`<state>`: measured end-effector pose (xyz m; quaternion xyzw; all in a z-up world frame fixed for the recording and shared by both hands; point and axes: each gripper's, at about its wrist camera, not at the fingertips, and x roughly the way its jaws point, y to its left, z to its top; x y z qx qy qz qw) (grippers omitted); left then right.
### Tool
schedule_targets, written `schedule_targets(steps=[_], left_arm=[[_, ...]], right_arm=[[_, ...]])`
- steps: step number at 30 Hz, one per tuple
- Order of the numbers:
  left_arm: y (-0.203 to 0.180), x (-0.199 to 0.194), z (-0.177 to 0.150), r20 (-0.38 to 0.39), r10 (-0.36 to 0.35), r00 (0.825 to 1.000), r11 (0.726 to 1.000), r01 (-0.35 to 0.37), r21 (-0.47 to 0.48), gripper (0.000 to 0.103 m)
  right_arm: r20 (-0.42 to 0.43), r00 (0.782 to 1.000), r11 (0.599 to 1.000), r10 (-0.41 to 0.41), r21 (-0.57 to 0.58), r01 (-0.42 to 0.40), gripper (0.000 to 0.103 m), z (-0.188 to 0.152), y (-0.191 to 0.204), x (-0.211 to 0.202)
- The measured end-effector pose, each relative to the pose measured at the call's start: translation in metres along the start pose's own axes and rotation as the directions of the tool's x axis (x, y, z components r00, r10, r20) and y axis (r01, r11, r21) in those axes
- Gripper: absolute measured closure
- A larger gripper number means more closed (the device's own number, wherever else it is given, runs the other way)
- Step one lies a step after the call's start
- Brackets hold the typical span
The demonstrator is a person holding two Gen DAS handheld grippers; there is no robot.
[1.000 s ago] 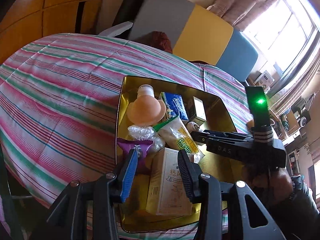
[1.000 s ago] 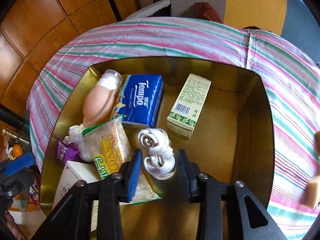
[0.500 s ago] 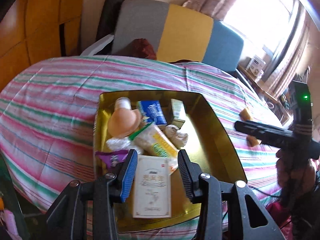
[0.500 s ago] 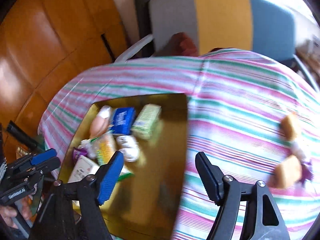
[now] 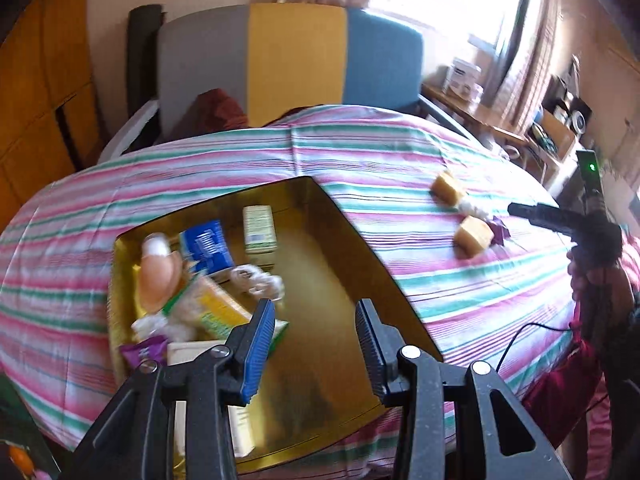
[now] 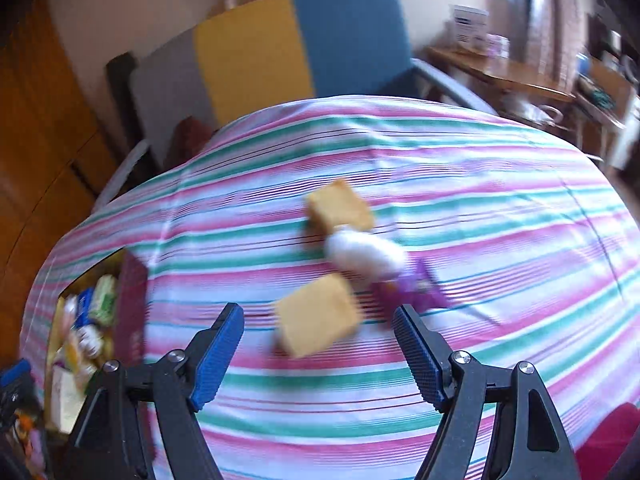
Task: Organize objects
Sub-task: 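Move both grippers back toward the sponges and purple packet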
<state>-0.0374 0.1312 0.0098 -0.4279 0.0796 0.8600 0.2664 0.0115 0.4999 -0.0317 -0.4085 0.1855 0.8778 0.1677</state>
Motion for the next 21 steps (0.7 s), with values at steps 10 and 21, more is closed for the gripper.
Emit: schedule_targets(steps=[10, 21], left_arm=[[-0.065, 0.021, 0.016, -0.030, -0.021, 0.999, 0.991, 0.025, 0.134, 0.061], [-0.113, 0.050, 0.028, -0.095, -0.064, 0.993, 0.971, 0.084, 0.226, 0.061]], right_arm=[[-0.012, 0.999, 0.959, -0.052, 0.277, 0.053, 0.025, -0.004, -0.081, 0.009], [-0.043, 0.999, 0.903, -0.016, 0.429, 0.033, 0.020, -0.014, -0.107, 0.011]])
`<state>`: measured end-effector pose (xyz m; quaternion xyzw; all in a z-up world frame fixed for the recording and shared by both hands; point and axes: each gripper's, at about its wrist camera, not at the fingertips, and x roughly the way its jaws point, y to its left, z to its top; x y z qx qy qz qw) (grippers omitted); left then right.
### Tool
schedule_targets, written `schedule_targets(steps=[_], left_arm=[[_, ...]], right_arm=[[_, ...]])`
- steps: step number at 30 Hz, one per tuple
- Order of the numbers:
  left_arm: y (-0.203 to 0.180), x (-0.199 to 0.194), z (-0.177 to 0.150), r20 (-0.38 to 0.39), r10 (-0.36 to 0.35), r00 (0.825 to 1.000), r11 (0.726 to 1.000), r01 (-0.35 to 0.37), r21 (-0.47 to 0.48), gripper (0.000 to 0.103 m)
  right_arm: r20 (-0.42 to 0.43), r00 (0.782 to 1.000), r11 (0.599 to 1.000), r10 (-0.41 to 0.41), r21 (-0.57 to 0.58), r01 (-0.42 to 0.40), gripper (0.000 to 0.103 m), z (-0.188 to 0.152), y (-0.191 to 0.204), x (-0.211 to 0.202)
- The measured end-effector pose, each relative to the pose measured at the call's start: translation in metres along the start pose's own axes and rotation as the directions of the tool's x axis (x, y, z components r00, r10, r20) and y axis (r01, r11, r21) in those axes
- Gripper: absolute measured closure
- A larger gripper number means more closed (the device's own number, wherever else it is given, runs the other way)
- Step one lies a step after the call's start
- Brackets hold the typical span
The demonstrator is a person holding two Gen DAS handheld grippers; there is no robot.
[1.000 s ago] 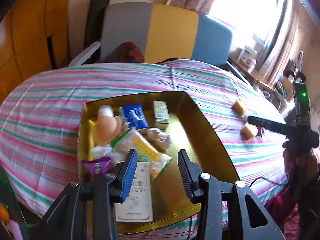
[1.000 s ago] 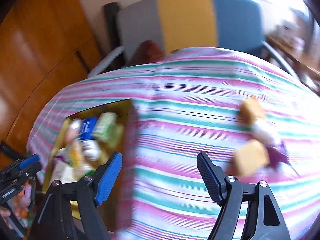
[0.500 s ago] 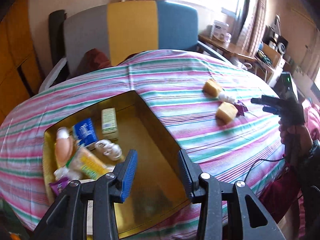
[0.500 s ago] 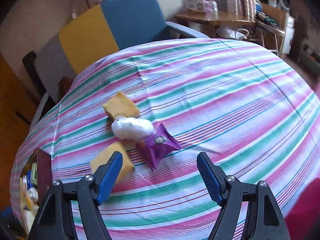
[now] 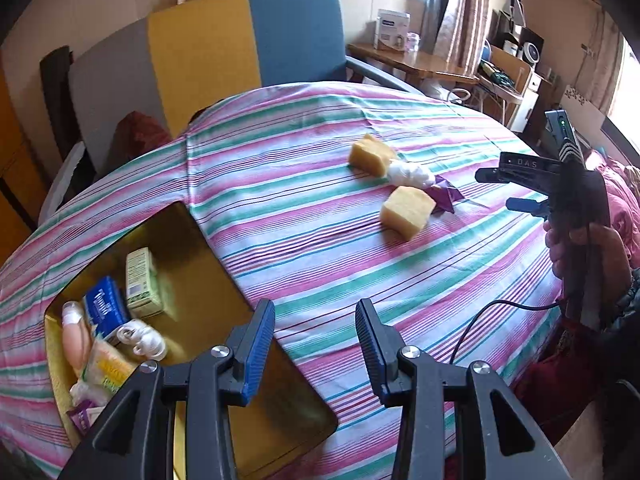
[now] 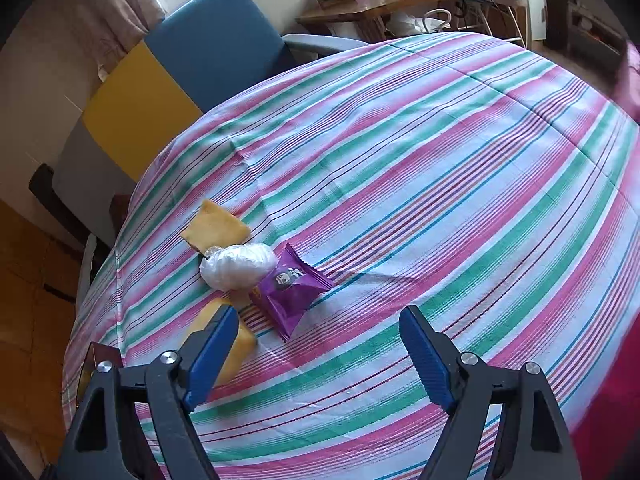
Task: Organize objects
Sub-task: 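Move both grippers back toward the sponges and purple packet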
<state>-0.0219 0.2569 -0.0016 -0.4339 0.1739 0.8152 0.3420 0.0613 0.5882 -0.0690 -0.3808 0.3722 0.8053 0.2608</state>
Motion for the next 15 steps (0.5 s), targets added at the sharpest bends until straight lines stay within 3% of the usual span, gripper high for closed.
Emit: schedule_targets(steps=[9, 13, 15], left_arm=[[-0.035, 0.035, 0.026, -0.044, -0.028, 0.999, 0.996, 0.031, 0.084, 0.061], [-0.051, 0.057, 0.037, -0.071, -0.047, 0.996, 0.990, 0.056, 0.127, 0.042], [-0.062, 0.068, 0.044, -0.075, -0.061, 0.995, 0.985, 0.073, 0.156, 0.039]], right_arm=[[0.005, 1.000, 0.998, 0.023, 0.066, -0.023, 0.020, 0.003, -0.012, -0.004], [0.002, 0.999, 0.997, 0.037, 0.075, -0.037, 0.019, 0.004, -0.013, -0.004], [-0.002, 0.999, 0.996, 0.044, 0.075, -0.044, 0.019, 0.004, -0.013, -0.004]])
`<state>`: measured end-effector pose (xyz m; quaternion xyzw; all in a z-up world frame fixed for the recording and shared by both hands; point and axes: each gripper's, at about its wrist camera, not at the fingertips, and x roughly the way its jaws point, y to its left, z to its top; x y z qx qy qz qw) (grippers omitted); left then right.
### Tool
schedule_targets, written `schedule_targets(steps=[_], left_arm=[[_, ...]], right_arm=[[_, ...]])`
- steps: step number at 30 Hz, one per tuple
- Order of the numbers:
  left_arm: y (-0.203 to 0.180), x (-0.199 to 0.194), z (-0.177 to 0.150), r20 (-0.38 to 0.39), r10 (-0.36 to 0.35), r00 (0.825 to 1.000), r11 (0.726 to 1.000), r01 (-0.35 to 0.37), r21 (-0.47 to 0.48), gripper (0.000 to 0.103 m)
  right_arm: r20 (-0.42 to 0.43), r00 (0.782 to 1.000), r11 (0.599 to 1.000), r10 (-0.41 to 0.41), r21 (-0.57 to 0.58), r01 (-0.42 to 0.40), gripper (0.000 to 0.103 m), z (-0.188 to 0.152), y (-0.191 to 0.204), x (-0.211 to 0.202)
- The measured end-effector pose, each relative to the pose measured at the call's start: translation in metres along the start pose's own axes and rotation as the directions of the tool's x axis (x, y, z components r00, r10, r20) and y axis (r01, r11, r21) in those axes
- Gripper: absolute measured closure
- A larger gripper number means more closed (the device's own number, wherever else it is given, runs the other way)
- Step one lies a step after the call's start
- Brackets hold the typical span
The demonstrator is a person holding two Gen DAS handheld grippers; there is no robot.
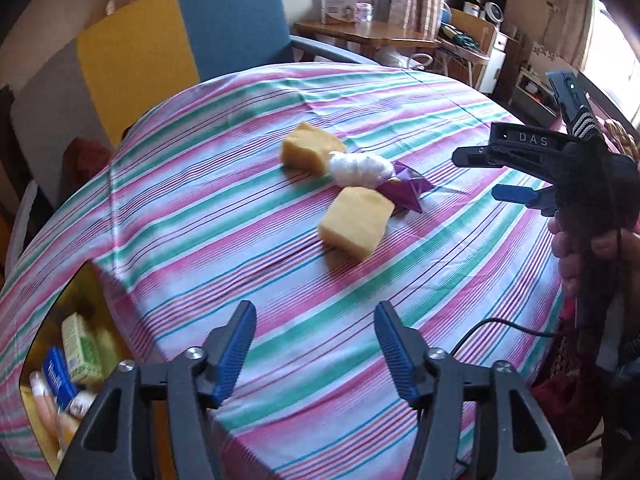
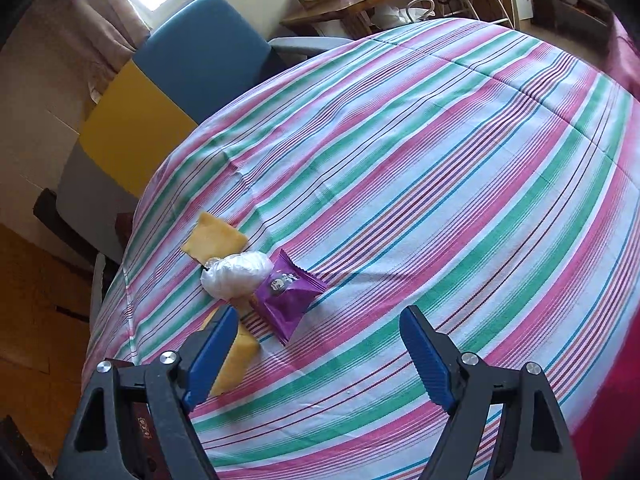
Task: Organize objects
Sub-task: 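Move both grippers back toward the sponges and purple packet, then grasp the yellow sponge with the left gripper and lift it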
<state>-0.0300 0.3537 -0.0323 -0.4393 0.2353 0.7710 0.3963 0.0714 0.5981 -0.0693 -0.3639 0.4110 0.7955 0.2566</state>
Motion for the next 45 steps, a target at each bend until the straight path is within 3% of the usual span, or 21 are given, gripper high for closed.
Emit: schedule_targets(steps=[8, 12, 18, 22, 25, 37, 40, 42, 45], left_arm=[[-0.018, 0.059, 0.040, -0.058, -0.029, 0.998, 0.998, 0.032, 0.055, 0.038], [-0.026, 0.080, 0.052, -0.075, -0.027, 0.997, 0.997, 0.032, 0.076, 0.027], [-0.032, 0.102, 0.063, -0.087, -0.023, 0.996, 0.994, 0.032, 0.107, 0.027], [-0.025, 0.114, 0.064, -0.111, -0.079, 0.991, 0.995, 0.084, 0.044, 0.042], [-0.018, 0.109, 0.061, -0.097, -0.108, 0.989, 0.994, 0.109, 0.004, 0.048], [0.007, 0.030, 0.005, -0.016, -0.149, 0.989, 0.980, 0.146, -0.135, 0.049], [0.013, 0.006, -0.012, 0.004, -0.155, 0.988, 0.976, 0.153, -0.156, 0.049], [0.017, -0.007, -0.021, 0.020, -0.151, 0.988, 0.974, 0.152, -0.168, 0.049], [0.025, -0.023, -0.031, 0.045, -0.142, 0.989, 0.971, 0.148, -0.187, 0.048]], right_arm=[[-0.008, 1.000, 0.999, 0.029, 0.034, -0.029, 0.019, 0.001, -0.004, 0.000], [-0.014, 0.999, 0.997, 0.046, 0.061, -0.045, 0.019, 0.002, -0.008, 0.001], [-0.029, 0.998, 0.997, 0.055, 0.051, -0.054, 0.019, 0.001, -0.004, 0.004], [-0.037, 0.998, 0.998, 0.053, 0.045, -0.051, 0.019, 0.000, -0.002, 0.005], [-0.034, 0.998, 0.998, 0.043, 0.045, -0.041, 0.019, 0.000, -0.002, 0.005], [-0.043, 0.999, 0.999, 0.012, 0.043, -0.010, 0.019, 0.000, -0.002, 0.008], [-0.049, 0.999, 1.000, 0.007, 0.030, -0.006, 0.027, -0.002, 0.001, 0.009], [-0.066, 0.998, 0.999, 0.021, 0.027, -0.019, 0.041, -0.004, 0.003, 0.011], [-0.099, 0.993, 0.997, 0.066, 0.044, -0.061, 0.047, -0.005, 0.008, 0.017]])
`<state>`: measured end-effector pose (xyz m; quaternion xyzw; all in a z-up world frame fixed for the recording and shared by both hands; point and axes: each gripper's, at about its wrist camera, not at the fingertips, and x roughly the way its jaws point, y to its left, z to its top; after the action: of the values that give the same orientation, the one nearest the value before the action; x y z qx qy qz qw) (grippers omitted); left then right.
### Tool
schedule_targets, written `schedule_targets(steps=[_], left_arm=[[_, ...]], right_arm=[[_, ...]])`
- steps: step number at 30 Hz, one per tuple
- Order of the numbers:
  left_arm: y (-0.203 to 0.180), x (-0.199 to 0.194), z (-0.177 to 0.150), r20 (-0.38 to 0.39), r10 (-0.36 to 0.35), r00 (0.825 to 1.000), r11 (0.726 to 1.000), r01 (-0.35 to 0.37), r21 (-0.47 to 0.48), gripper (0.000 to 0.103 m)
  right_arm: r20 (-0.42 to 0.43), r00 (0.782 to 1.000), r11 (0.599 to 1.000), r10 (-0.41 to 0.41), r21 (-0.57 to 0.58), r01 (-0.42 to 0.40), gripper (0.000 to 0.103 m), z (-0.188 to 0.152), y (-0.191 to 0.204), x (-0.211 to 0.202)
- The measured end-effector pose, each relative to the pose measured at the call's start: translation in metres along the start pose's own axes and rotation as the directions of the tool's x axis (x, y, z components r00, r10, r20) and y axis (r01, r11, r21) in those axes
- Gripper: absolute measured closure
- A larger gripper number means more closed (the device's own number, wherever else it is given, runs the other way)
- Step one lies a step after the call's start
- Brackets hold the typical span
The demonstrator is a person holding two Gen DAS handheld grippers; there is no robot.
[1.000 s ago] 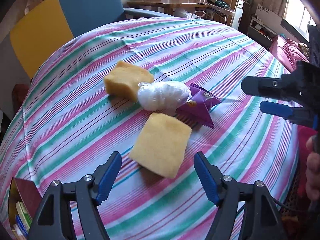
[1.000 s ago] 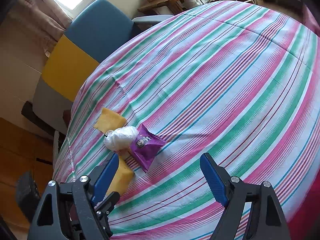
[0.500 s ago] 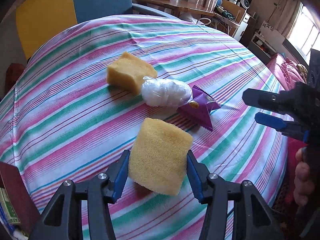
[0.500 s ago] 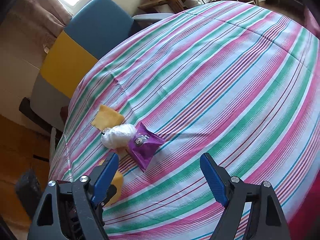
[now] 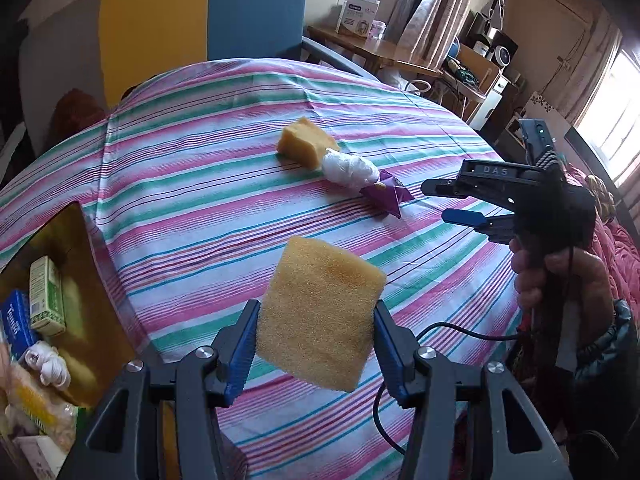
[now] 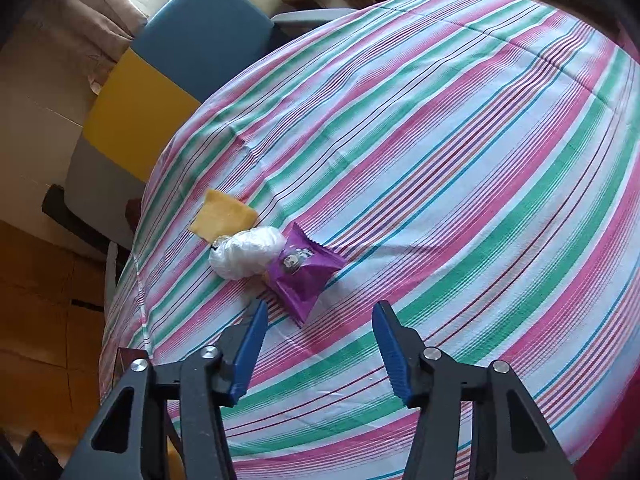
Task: Organize objects
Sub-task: 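Grasp the yellow sponge with the left gripper and lift it, then carry the sponge into the gold tray with left while right grasps the purple packet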
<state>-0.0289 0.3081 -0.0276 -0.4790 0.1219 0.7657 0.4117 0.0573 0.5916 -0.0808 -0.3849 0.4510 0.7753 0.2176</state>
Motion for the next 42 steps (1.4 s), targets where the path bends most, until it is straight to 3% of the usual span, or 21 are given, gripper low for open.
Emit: schedule_targets(steps=[6, 16, 19, 20, 24, 28, 31, 35, 38, 42], left_arm=[[0.017, -0.027, -0.019, 0.036, -0.009, 0.999, 0.999, 0.011, -0.049, 0.048], [0.040, -0.055, -0.039, 0.069, -0.004, 0.998, 0.994, 0.012, -0.109, 0.048], [0.043, -0.058, -0.042, 0.075, -0.008, 0.997, 0.992, 0.017, -0.122, 0.048], [0.044, -0.060, -0.043, 0.076, -0.010, 0.997, 0.992, 0.019, -0.125, 0.048], [0.048, -0.066, -0.048, 0.085, -0.015, 0.996, 0.991, 0.026, -0.133, 0.048], [0.057, -0.078, -0.054, 0.105, -0.015, 0.994, 0.988, 0.031, -0.152, 0.048], [0.072, -0.089, -0.061, 0.125, 0.002, 0.992, 0.981, 0.022, -0.193, 0.048], [0.112, -0.118, -0.079, 0.162, 0.087, 0.983, 0.953, -0.035, -0.300, 0.048], [0.149, -0.135, -0.096, 0.166, 0.161, 0.973, 0.913, -0.083, -0.399, 0.048], [0.185, -0.138, -0.114, 0.132, 0.202, 0.970, 0.859, -0.111, -0.500, 0.048]], right_arm=[[-0.058, 0.998, 0.997, 0.030, 0.071, -0.026, 0.047, 0.006, 0.008, 0.023], [-0.057, 0.997, 0.994, -0.045, 0.095, 0.051, 0.047, 0.020, 0.020, 0.051], [-0.060, 0.993, 0.994, -0.102, 0.044, 0.105, 0.049, 0.023, 0.025, 0.058], [-0.060, 0.991, 0.992, -0.122, 0.017, 0.123, 0.057, 0.024, 0.027, 0.059], [-0.061, 0.979, 0.976, -0.195, -0.114, 0.187, 0.069, 0.021, 0.035, 0.059], [-0.059, 0.964, 0.936, -0.259, -0.260, 0.235, 0.071, 0.012, 0.040, 0.055], [-0.049, 0.964, 0.928, -0.262, -0.288, 0.238, 0.071, 0.005, 0.035, 0.052], [-0.036, 0.960, 0.914, -0.279, -0.317, 0.254, 0.071, 0.007, 0.039, 0.057], [-0.032, 0.958, 0.909, -0.285, -0.325, 0.260, 0.071, 0.009, 0.042, 0.060], [-0.029, 0.956, 0.904, -0.291, -0.336, 0.265, 0.071, 0.009, 0.044, 0.061]])
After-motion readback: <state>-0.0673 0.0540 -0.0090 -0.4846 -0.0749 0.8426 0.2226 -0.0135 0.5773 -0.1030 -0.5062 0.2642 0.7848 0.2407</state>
